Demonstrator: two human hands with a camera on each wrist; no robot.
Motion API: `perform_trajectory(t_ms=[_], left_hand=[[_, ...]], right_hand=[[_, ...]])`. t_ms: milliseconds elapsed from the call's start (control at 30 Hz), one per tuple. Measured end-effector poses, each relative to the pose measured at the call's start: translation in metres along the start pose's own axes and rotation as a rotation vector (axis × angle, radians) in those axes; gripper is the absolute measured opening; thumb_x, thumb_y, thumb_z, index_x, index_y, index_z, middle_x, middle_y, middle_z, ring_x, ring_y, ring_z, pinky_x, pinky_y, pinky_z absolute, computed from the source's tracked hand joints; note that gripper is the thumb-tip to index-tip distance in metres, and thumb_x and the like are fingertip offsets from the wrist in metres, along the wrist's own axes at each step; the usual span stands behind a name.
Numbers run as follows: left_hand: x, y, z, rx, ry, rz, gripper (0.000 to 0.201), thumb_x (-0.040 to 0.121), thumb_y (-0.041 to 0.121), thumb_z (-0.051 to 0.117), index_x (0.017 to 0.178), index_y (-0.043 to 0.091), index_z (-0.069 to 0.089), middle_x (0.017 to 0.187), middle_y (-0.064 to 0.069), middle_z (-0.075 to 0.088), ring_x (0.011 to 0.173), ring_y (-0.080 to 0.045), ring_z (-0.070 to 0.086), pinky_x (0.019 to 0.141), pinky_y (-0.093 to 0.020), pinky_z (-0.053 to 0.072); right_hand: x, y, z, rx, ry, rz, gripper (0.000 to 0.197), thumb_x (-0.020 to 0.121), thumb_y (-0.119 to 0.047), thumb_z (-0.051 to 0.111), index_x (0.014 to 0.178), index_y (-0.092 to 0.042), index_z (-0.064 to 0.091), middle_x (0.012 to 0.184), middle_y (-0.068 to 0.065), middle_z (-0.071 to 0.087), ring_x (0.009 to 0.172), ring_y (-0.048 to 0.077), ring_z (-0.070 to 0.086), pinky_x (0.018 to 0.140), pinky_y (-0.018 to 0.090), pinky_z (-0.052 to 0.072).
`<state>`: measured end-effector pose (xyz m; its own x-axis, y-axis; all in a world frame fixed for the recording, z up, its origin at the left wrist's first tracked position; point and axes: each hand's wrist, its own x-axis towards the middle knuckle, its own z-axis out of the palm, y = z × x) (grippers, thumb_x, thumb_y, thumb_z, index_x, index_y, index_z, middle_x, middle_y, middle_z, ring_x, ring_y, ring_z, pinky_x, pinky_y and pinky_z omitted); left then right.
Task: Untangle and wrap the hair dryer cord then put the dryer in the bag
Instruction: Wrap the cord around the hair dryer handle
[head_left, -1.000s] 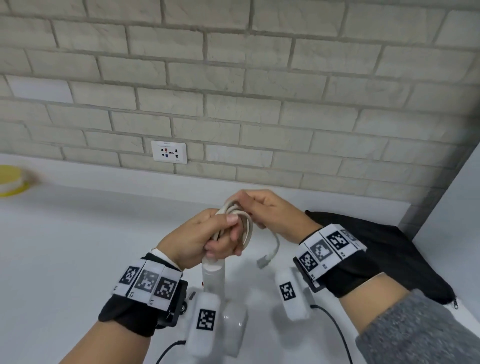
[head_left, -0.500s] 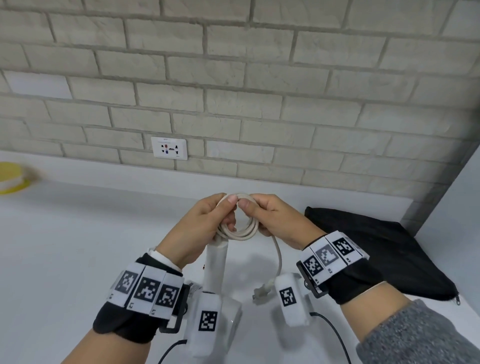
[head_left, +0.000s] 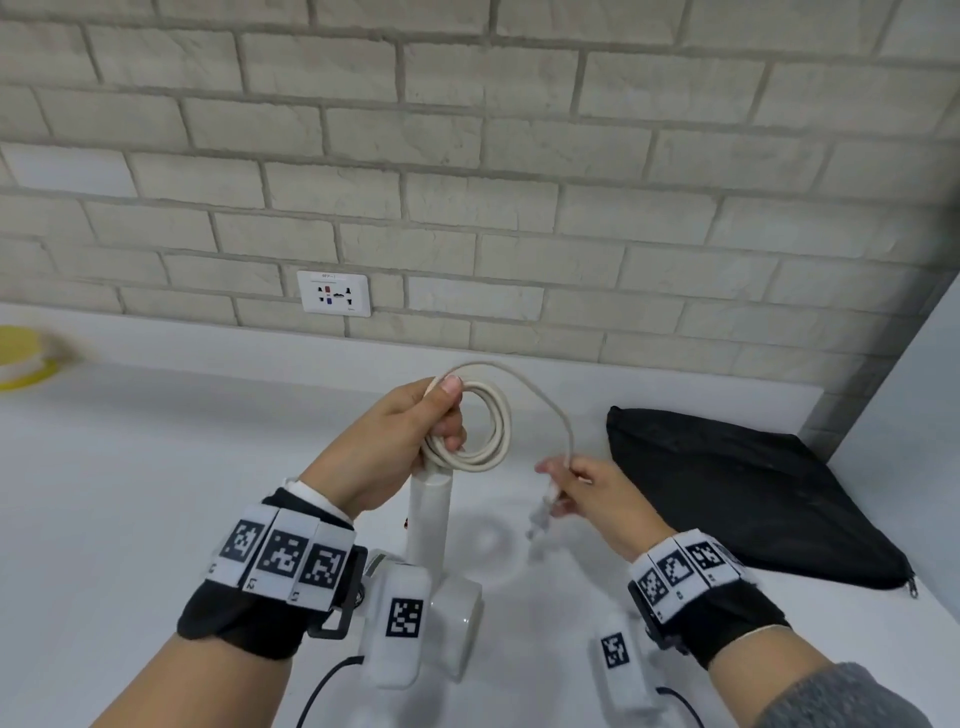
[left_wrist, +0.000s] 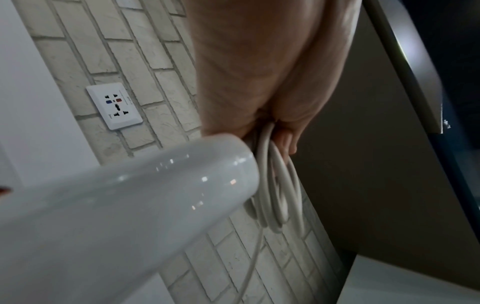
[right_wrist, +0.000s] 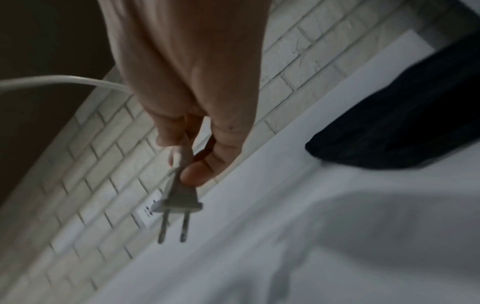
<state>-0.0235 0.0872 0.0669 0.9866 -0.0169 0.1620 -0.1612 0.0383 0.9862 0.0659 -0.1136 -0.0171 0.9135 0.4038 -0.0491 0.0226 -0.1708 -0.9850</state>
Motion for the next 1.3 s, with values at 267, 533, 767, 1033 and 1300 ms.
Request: perform_trajectory(t_ms=[267,533,767,1033,1300], left_hand=[[0.002,0.000,-0.001,0.084,0.039,-0.006,0.037,0.097,0.033,0.035,0.064,0.018,0.043,0.052,0.011,0.044,0.058,-0.012,0.045,0.064,-0.028,0.033],[0.000,-0.003,0.000,0.222,0.134,0.018,0.034,0.097,0.030,0.033,0.070,0.023,0.052,0.053,0.013,0.056,0.045,0.003,0.049,0.047,-0.007,0.037],[0.005,-0.003,0.000,0.152,0.075,-0.032,0.035,0.096,0.036,0.037,0.096,0.016,0.066,0.093,-0.002,0.073,0.090,-0.014,0.066,0.087,-0.029,0.049],[0.006,-0.004,0.005,0.160,0.121,-0.007,0.038,0.095,0.034,0.038,0.068,0.010,0.046,0.062,-0.005,0.049,0.058,-0.016,0.045,0.057,-0.026,0.035],[0.010,-0.003,0.004,-0.002,0.146,-0.049,0.036,0.095,0.027,0.044,0.061,0.014,0.044,0.045,0.008,0.052,0.058,-0.018,0.047,0.069,-0.033,0.035]], right_hand=[[0.012,-0.064,0.042,0.778,-0.015,-0.131,0.005,0.091,-0.007,0.050,0.093,-0.005,0.054,0.075,0.008,0.062,0.062,0.014,0.066,0.062,0.024,0.057],[0.011,-0.057,0.049,0.876,-0.060,-0.089,0.006,0.090,-0.007,0.051,0.085,-0.009,0.050,0.074,0.008,0.064,0.064,0.015,0.066,0.060,0.023,0.057],[0.000,-0.076,0.062,0.741,-0.307,-0.035,0.020,0.084,-0.005,0.048,0.096,0.000,0.063,0.080,0.007,0.071,0.075,0.015,0.067,0.072,0.025,0.056],[-0.007,-0.078,0.054,0.542,-0.434,-0.085,0.023,0.070,-0.023,0.073,0.089,-0.013,0.063,0.071,0.003,0.056,0.075,0.016,0.056,0.086,0.034,0.041],[-0.025,-0.058,0.015,0.283,-0.544,-0.051,0.057,0.083,0.009,0.051,0.134,-0.011,0.038,0.100,0.015,0.057,0.075,0.020,0.069,0.065,0.026,0.056]])
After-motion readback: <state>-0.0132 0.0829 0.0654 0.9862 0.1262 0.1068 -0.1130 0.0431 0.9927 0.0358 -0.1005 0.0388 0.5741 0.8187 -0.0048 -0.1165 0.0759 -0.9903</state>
